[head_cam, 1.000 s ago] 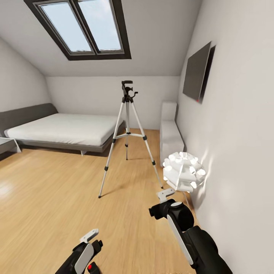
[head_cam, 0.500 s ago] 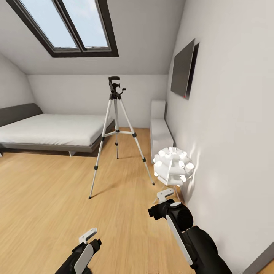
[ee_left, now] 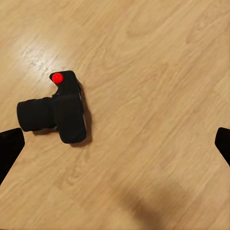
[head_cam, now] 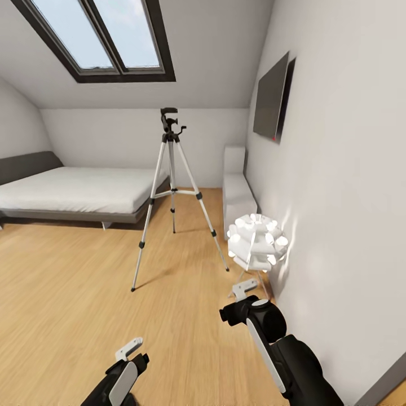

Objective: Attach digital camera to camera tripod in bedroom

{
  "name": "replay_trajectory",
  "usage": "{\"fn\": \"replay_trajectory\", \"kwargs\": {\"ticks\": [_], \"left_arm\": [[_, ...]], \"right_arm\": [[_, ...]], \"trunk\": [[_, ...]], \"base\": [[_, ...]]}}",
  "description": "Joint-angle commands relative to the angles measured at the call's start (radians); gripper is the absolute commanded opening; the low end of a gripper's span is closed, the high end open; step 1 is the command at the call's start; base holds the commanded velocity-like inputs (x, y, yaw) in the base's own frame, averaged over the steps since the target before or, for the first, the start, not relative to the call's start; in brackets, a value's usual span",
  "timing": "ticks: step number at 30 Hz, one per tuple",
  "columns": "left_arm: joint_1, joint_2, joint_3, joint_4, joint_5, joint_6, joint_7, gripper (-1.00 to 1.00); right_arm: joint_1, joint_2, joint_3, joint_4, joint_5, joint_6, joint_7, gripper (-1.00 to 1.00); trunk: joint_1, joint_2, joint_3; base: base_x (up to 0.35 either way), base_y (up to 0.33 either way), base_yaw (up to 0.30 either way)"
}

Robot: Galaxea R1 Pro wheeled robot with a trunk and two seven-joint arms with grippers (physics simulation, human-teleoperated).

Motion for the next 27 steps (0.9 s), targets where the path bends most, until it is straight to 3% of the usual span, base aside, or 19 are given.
{"fn": "replay_trajectory", "kwargs": {"ticks": [1,10,16,27], "left_arm": [[0.000,-0.001,0.004,-0.002,0.006,0.004,0.004,1.00],[0.002,0.000,0.006,-0.010,0.008,0.001,0.007,1.00],[0.002,-0.003,0.003,-0.022,0.007,0.002,0.006,1.00],[0.002,-0.010,-0.005,-0.130,0.009,0.051,0.077,1.00]], "right_arm": [[-0.001,0.000,0.001,-0.001,-0.001,0.005,-0.005,1.00],[-0.001,0.000,0.004,-0.001,-0.001,0.005,-0.006,1.00],[-0.001,-0.002,0.003,-0.007,-0.001,0.005,-0.007,1.00],[-0.006,0.005,0.000,-0.007,-0.005,0.005,-0.006,1.00]], "trunk": [[0.004,-0.008,-0.004],[0.038,-0.071,-0.032],[0.061,-0.113,-0.052],[0.103,-0.190,-0.087]], "base": [[0.000,0.000,0.000],[0.000,0.000,0.026],[0.000,0.000,0.174],[0.000,0.000,0.094]]}}
